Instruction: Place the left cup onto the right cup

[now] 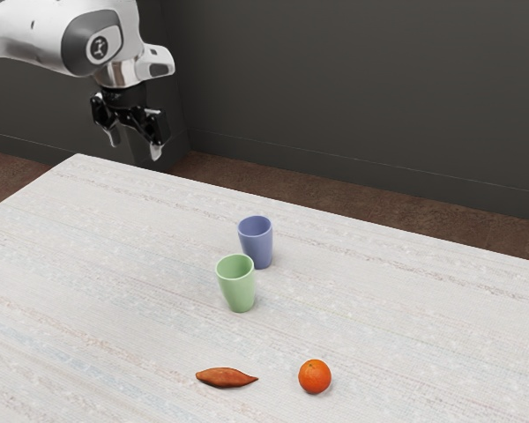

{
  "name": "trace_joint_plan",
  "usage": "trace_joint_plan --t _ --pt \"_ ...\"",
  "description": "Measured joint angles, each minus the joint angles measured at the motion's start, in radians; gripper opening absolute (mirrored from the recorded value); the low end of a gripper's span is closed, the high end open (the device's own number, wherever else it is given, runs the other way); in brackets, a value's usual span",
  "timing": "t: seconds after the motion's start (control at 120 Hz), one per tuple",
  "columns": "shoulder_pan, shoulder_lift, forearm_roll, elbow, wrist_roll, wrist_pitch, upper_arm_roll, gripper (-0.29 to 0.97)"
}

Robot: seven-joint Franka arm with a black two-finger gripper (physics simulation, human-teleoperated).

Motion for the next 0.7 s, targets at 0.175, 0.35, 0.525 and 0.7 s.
trace_joint_plan --t 0.175,0.35,0.525,0.7 --pt "-0.01 0.123 -0.038 0.019 -0.004 0.08 -0.032 0.68" --pt "-0.011 0.24 -0.074 0.066 -0.01 0.127 -0.069 0.68" --pt "-0.011 0.355 -0.102 0.151 -0.014 0.153 -0.077 0.68" --pt "-0.01 0.428 -0.12 0.177 -0.015 0.2 -0.08 0.68"
